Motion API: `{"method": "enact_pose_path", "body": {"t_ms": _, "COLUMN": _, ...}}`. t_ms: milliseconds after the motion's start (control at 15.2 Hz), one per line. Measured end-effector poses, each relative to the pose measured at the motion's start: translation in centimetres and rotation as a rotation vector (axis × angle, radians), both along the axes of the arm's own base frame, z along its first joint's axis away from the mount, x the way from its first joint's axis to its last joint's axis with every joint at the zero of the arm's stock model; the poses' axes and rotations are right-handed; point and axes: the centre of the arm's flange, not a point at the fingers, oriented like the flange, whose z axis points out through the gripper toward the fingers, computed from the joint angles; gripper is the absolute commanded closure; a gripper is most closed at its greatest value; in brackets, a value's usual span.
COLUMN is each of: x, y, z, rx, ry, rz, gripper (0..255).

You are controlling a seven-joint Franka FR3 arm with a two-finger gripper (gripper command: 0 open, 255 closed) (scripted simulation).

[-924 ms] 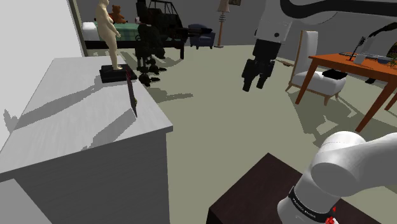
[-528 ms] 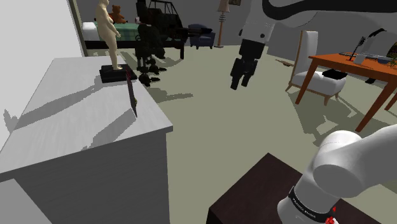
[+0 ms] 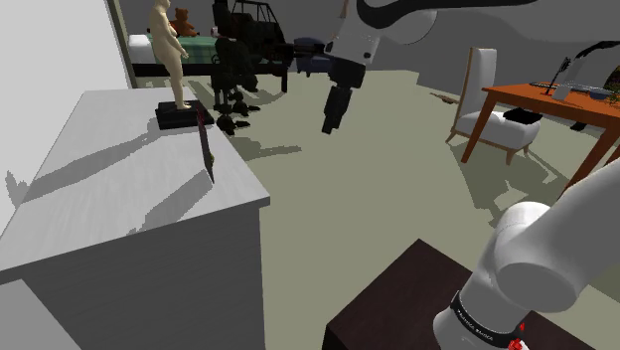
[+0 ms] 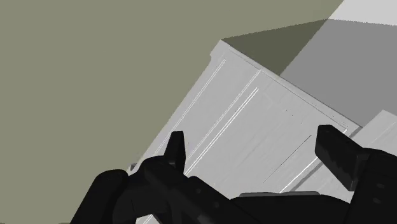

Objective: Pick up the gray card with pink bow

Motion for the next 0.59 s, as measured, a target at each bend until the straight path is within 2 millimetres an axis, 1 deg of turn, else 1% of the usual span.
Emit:
{"method": "enact_pose_path", "body": {"t_ms": 198, "x": 2.9, "y": 2.0, "z": 0.1, "rx": 0.029, "ry": -0.026, "rz": 0.131, "gripper": 0}}
{"method": "enact_pose_path", "body": {"t_ms": 330, "x": 4.7, "y": 3.9, "z": -0.2, "rx": 0.048, "ry": -0.044, "rz": 0.218, "gripper": 0}}
{"method": "enact_pose_path", "body": {"t_ms": 462, "x": 6.5, "y": 5.4, "z": -0.1, "rx": 0.067, "ry": -0.062, "rz": 0.306, "gripper": 0}}
{"method": "enact_pose_path", "body": {"t_ms": 594, "x": 8.0, "y": 7.6, "z": 0.1, "rx": 0.086, "ry": -0.080, "rz": 0.394, "gripper": 0}}
